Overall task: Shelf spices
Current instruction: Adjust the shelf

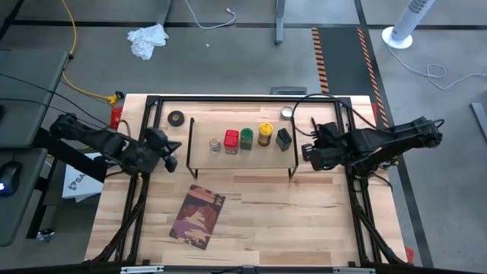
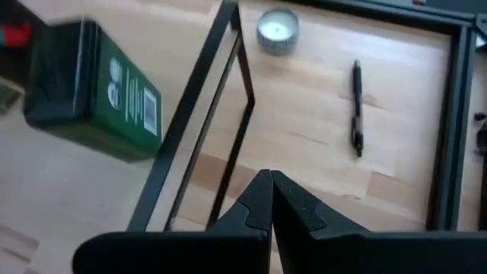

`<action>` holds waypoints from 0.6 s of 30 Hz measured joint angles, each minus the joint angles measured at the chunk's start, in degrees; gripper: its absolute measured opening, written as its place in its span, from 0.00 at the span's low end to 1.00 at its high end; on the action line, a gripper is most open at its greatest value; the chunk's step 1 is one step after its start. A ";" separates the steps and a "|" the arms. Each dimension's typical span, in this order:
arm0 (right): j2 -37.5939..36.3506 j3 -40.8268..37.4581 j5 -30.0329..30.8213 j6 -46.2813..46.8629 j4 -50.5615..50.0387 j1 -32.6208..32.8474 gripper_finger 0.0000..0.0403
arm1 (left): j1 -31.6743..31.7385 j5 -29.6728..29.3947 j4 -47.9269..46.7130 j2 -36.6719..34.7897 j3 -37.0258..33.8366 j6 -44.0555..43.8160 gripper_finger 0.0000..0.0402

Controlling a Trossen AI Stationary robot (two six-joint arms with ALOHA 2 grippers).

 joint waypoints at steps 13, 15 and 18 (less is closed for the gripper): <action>-3.06 0.00 2.60 -31.63 43.25 -3.20 0.00 | 2.81 22.53 53.24 -24.15 -15.18 31.51 0.00; -2.27 0.00 1.74 -38.01 47.70 -4.68 0.00 | 3.81 24.98 54.00 -27.46 -18.04 32.92 0.00; -1.91 0.00 1.56 -41.57 45.53 -6.86 0.00 | 4.95 29.57 53.60 -31.73 -22.83 31.07 0.00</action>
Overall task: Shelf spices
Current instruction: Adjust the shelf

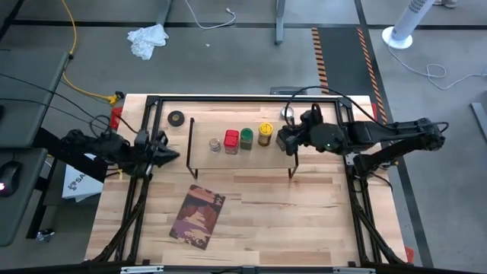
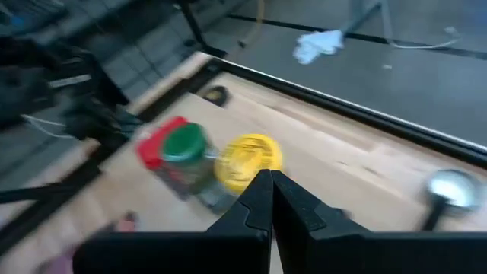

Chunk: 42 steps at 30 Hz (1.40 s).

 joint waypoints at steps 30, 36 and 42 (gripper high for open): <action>-19.98 -61.59 -13.06 -13.66 72.53 -2.16 0.00 | 8.39 13.12 9.92 -6.34 -16.12 1.35 0.00; -21.32 -67.05 -19.80 -23.42 77.15 -10.50 0.00 | 9.48 8.74 6.55 -6.35 -16.12 6.33 0.00; -21.39 -67.06 -32.25 -34.53 75.96 -17.37 0.00 | 10.02 7.02 2.68 -5.98 -16.07 7.01 0.00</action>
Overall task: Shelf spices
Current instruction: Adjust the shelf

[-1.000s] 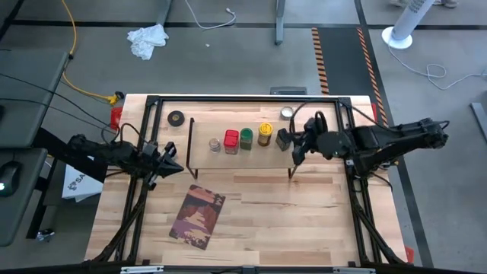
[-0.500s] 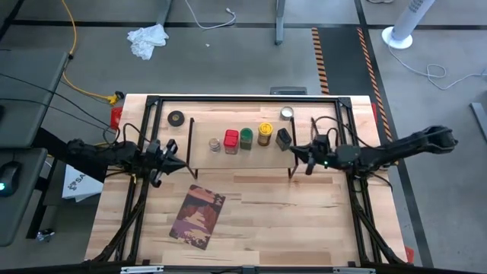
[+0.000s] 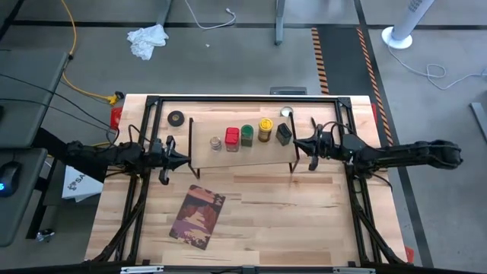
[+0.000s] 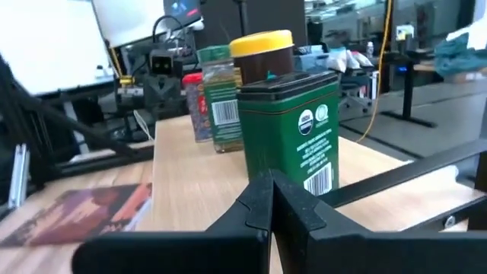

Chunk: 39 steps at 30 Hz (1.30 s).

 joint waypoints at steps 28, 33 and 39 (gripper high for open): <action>-9.76 2.82 -8.64 9.64 -0.30 16.79 0.00 | 0.02 -1.28 0.43 2.60 0.14 7.51 0.00; -9.87 2.80 -14.55 20.21 -6.98 22.62 0.00 | 0.02 -1.51 0.64 3.28 0.17 7.51 0.00; -10.16 2.95 -13.84 23.02 -10.86 26.84 0.00 | 0.02 -4.78 0.69 3.32 0.13 7.45 0.00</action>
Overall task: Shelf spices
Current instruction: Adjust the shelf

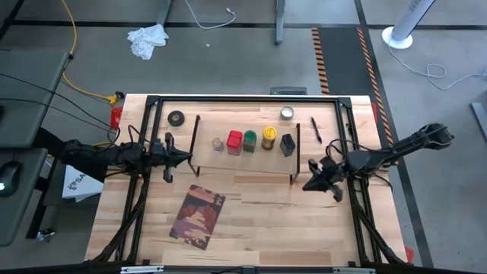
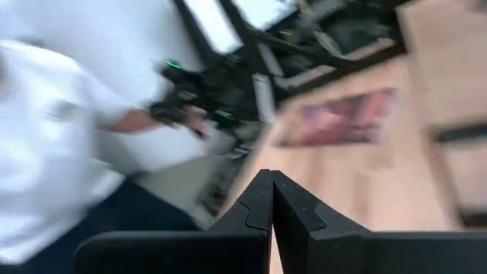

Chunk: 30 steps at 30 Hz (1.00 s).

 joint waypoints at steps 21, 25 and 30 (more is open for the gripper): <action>-0.11 0.02 17.33 -15.50 -14.97 -6.69 0.00 | 0.00 14.12 -0.05 -0.04 -0.09 -11.48 0.00; -0.15 0.05 15.56 -19.13 -12.26 -8.99 0.00 | -0.04 12.64 -0.27 -0.04 -0.09 -6.91 0.00; -0.13 0.09 12.81 -22.45 -12.09 -12.68 0.00 | -0.02 11.81 -1.20 0.02 -0.04 -3.21 0.00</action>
